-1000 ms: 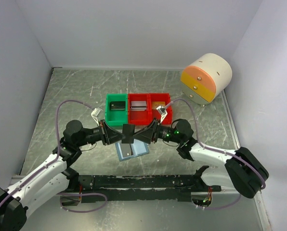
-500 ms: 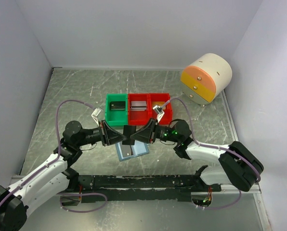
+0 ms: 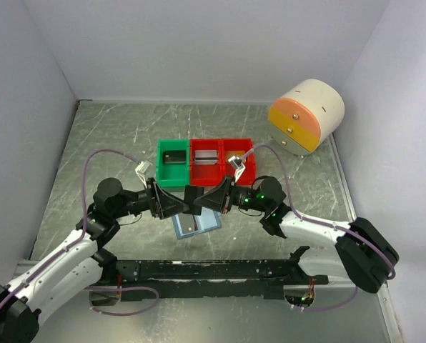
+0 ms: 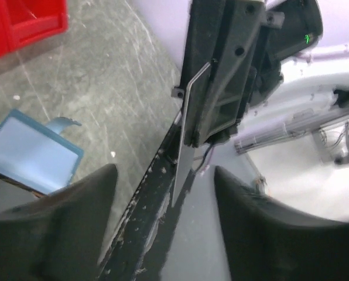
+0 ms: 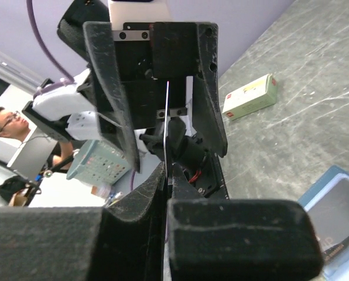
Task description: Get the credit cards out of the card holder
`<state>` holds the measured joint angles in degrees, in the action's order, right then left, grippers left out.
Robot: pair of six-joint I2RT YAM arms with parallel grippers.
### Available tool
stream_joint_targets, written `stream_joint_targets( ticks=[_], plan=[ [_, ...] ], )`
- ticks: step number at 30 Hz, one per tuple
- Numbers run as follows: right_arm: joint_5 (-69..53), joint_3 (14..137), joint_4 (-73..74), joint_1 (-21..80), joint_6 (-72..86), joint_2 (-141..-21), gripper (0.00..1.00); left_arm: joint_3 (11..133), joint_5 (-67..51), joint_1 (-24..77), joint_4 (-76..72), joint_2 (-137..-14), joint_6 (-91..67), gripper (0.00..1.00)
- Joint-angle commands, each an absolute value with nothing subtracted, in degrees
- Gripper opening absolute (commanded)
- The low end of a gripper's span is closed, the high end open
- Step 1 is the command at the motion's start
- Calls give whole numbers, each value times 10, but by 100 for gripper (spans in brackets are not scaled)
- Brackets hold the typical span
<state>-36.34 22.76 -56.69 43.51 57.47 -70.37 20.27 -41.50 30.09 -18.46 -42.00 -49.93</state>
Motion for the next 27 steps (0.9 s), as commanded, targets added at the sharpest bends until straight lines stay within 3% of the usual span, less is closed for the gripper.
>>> stream_joint_targets(
  ticks=[1, 8, 14, 21, 27],
  plan=[
    [-315, 252, -448, 435, 510, -657, 0, 268, -297, 298, 8, -376, -416, 98],
    [-185, 282, -241, 437, 435, -602, 0, 388, -91, 298, 261, -384, -332, 100],
    [-76, 317, -130, 466, 387, -591, 0, 464, 100, 298, 373, -408, -284, 99],
    [101, 351, -84, 565, 321, -605, 0, 492, 167, 282, 370, -489, -246, 99],
    [231, 423, -1, 593, 178, -645, 0, 501, 117, 146, 351, -505, -234, 99]
  ],
)
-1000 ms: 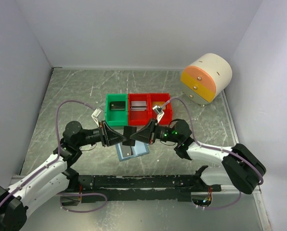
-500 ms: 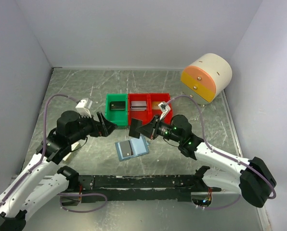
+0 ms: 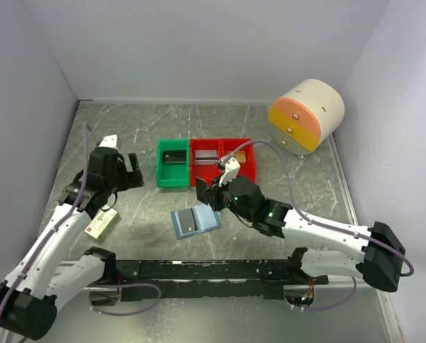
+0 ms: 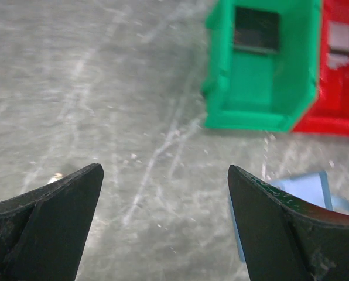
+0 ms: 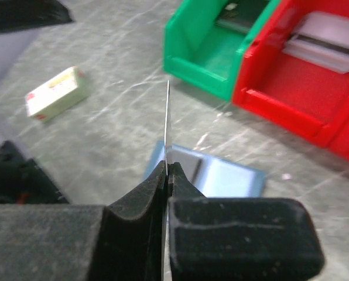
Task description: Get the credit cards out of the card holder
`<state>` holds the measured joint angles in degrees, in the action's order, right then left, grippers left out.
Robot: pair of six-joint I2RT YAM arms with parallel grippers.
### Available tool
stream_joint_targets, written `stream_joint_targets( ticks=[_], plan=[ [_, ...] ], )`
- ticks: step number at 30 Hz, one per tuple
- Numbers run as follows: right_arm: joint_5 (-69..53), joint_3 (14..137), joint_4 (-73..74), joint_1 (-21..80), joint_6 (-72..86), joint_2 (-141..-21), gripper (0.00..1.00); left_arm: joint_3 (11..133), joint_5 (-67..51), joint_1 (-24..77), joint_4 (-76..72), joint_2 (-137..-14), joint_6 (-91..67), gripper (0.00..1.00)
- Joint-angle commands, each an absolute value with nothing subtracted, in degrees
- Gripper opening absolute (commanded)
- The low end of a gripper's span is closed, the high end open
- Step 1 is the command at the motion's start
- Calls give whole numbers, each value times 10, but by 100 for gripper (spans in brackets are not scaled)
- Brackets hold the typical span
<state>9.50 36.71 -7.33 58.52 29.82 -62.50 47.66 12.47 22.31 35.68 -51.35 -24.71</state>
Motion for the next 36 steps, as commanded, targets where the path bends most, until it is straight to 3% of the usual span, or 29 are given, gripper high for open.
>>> stream_joint_targets(
  ticks=[1, 7, 13, 26, 36],
  plan=[
    [242, 432, -2, 593, 153, -651, 0, 490, 112, 129, 340, -505, -247, 99],
    [187, 541, 16, 578, 67, -745, 0, 501, 168, 91, 368, -512, -253, 99],
    [160, 693, 74, 560, 19, -917, 0, 478, 168, 91, 366, -451, -273, 99],
    [222, 972, 188, 553, -128, -1178, 0, 482, 216, 91, 382, -393, -298, 99],
    [253, 1015, 166, 547, -271, -1250, 0, 483, 271, 91, 398, -347, -323, 99]
  ],
)
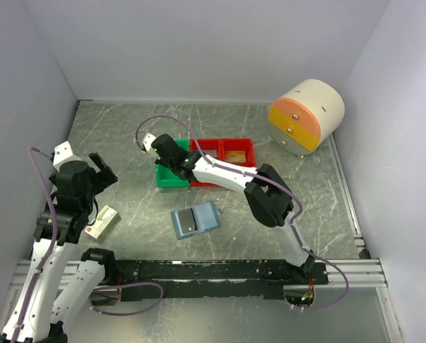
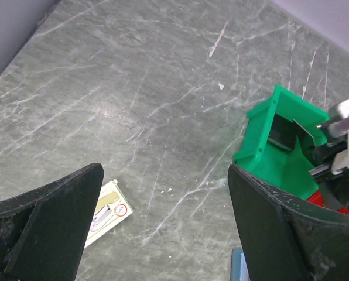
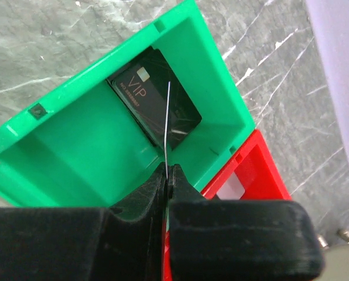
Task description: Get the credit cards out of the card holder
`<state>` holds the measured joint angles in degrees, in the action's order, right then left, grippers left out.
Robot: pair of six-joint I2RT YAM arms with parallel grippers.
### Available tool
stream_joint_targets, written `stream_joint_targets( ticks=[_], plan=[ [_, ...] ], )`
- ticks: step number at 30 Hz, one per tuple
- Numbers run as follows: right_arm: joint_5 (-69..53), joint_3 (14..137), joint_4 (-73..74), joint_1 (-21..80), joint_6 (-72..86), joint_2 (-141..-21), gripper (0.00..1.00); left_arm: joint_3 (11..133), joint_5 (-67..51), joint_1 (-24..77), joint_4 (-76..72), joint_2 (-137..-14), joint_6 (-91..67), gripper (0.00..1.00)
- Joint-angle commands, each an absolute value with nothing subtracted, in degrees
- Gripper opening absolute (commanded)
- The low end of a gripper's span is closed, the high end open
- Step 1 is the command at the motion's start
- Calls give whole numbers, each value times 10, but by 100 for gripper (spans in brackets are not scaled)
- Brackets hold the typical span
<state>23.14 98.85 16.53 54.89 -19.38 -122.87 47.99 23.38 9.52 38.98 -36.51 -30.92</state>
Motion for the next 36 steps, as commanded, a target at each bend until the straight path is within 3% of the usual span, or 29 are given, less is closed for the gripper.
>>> stream_joint_targets(
  ticks=[1, 17, 36],
  plan=[
    [254, 1020, 168, 547, -281, -1256, 0, 483, 273, 91, 399, -344, -325, 99],
    [293, 1056, 116, 545, -430, -1323, 3, 481, 262, 91, 395, -333, -320, 99],
    [282, 1054, 75, 538, -463, -1362, 9, 480, 269, 91, 395, -317, -323, 99]
  ],
)
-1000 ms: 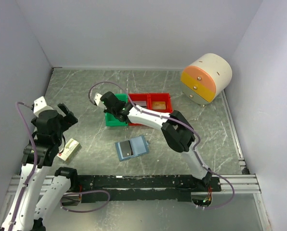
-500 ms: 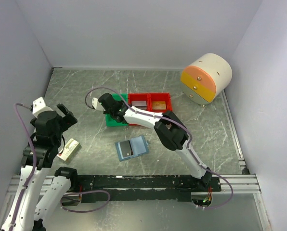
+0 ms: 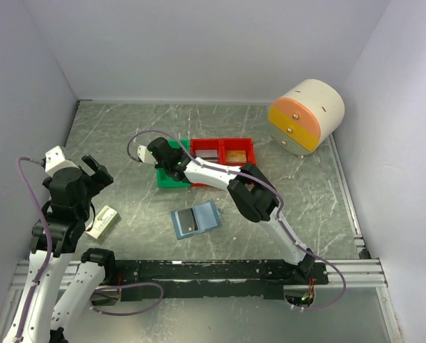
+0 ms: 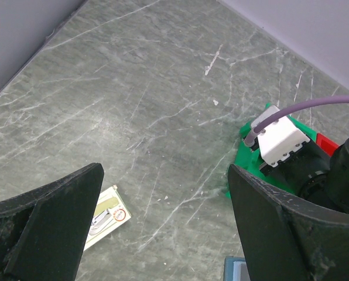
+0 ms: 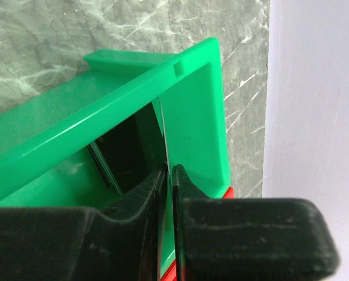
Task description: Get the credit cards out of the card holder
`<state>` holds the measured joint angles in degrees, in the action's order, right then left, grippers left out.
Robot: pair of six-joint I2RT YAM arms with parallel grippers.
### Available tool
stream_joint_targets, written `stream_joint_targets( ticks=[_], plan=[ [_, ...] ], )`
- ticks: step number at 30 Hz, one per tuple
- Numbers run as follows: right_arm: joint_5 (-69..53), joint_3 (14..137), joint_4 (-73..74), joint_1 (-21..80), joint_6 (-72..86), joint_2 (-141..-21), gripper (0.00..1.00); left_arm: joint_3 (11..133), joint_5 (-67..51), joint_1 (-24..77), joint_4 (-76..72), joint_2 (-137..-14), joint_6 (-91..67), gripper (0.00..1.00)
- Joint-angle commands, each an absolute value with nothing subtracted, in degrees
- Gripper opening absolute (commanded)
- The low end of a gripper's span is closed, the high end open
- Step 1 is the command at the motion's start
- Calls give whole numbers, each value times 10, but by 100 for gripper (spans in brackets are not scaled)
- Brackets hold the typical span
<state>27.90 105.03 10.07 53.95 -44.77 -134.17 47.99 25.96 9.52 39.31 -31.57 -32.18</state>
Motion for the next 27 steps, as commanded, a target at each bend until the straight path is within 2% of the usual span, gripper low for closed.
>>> stream_joint_targets(
  ticks=[1, 5, 9, 20, 27],
  plan=[
    [281, 1054, 73, 538, -465, -1363, 9, 479, 269, 91, 394, -318, -323, 99],
    [280, 1057, 65, 536, -469, -1370, 9, 479, 268, 91, 394, -318, -322, 99],
    [279, 1056, 66, 534, -467, -1372, 14, 478, 266, 90, 392, -320, -322, 99],
    [228, 1051, 131, 531, -416, -1319, 48, 477, 257, 91, 389, -330, -319, 99],
    [186, 1055, 151, 526, -365, -1284, 56, 477, 250, 91, 388, -340, -316, 99]
  ],
)
